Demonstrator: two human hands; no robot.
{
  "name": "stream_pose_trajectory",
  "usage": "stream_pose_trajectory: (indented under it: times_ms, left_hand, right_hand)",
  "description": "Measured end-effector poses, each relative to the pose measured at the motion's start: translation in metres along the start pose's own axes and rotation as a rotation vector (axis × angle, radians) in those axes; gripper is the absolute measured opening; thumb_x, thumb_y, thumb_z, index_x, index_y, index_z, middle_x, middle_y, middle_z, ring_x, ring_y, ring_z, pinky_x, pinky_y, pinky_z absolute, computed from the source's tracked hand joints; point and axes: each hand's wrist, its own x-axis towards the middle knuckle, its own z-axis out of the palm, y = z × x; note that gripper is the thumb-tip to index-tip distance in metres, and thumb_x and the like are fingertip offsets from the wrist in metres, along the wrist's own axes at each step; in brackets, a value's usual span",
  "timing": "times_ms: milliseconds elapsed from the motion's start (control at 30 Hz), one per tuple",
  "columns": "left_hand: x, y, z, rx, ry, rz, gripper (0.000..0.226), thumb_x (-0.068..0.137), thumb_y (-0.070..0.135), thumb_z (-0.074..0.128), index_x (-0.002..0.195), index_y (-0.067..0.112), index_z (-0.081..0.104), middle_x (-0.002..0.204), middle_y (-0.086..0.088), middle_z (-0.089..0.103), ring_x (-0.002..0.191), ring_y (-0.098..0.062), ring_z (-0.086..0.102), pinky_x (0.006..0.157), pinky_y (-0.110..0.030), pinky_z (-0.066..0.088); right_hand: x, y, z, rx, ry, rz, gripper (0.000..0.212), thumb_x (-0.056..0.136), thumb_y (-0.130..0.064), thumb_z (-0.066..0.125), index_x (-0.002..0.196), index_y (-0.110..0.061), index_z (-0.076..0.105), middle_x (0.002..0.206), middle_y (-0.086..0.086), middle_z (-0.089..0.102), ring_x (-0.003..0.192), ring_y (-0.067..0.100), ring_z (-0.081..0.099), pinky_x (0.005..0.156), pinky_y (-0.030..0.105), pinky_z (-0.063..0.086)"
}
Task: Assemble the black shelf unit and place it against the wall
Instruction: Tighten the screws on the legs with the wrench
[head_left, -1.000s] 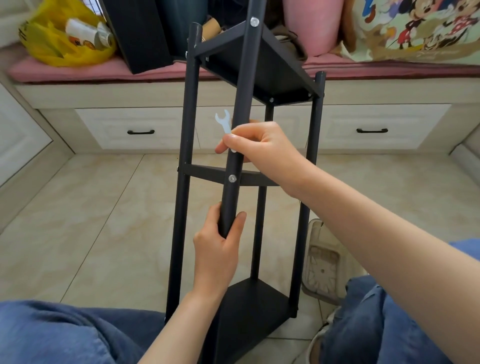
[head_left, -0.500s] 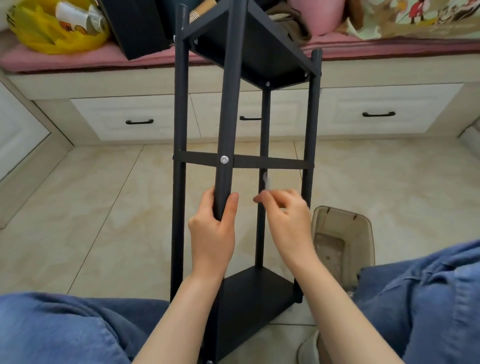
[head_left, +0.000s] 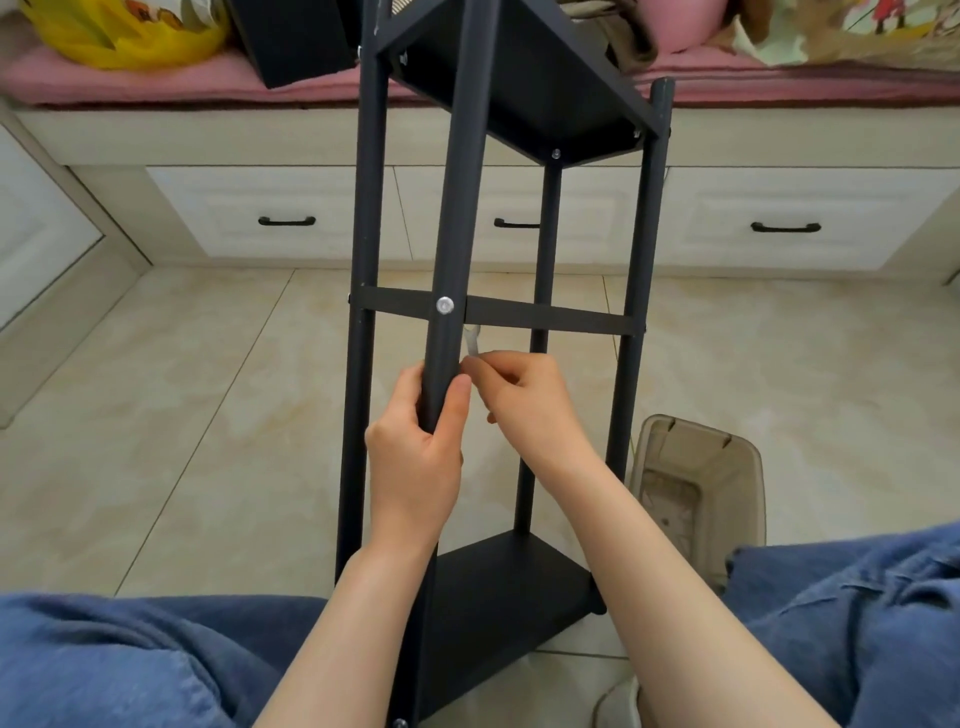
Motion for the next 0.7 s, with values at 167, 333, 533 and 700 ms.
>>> stream_pose_trajectory:
  times_ms: [167, 333, 533, 700]
  left_hand:
    - [0.008, -0.005, -0.008, -0.029, 0.012, -0.026, 0.025, 0.089, 0.054, 0.055, 0.100, 0.033, 0.063, 0.060, 0.011, 0.051, 0.045, -0.009, 0.046, 0.041, -0.019, 0.038]
    - [0.011, -0.010, -0.015, -0.025, 0.032, -0.033, 0.027, 0.089, 0.054, 0.056, 0.100, 0.031, 0.063, 0.060, 0.010, 0.050, 0.045, -0.010, 0.046, 0.041, -0.019, 0.037]
    - [0.011, -0.011, -0.019, -0.027, 0.052, -0.042, 0.024, 0.088, 0.056, 0.055, 0.098, 0.035, 0.063, 0.060, 0.009, 0.048, 0.043, -0.010, 0.044, 0.040, -0.020, 0.037]
    - [0.011, -0.010, -0.019, -0.010, 0.061, -0.032, 0.031, 0.089, 0.057, 0.054, 0.105, 0.031, 0.063, 0.060, 0.011, 0.050, 0.045, -0.012, 0.047, 0.041, -0.020, 0.039]
  right_hand:
    - [0.006, -0.002, 0.005, 0.047, -0.036, -0.034, 0.025, 0.100, -0.024, 0.056, 0.083, -0.021, 0.074, 0.055, -0.030, 0.055, 0.062, -0.008, 0.054, 0.066, 0.015, 0.042]
    - [0.014, -0.007, 0.010, 0.073, -0.056, -0.031, 0.026, 0.099, -0.022, 0.057, 0.084, -0.015, 0.076, 0.050, -0.031, 0.053, 0.062, -0.006, 0.051, 0.070, 0.019, 0.041]
    - [0.021, -0.009, 0.016, 0.086, -0.076, -0.031, 0.028, 0.095, -0.017, 0.059, 0.072, -0.016, 0.075, 0.047, -0.026, 0.054, 0.058, -0.004, 0.052, 0.070, 0.025, 0.041]
    - [0.023, -0.010, 0.020, 0.091, -0.038, -0.082, 0.026, 0.096, -0.016, 0.059, 0.076, -0.015, 0.075, 0.047, -0.026, 0.052, 0.052, -0.007, 0.051, 0.062, 0.019, 0.039]
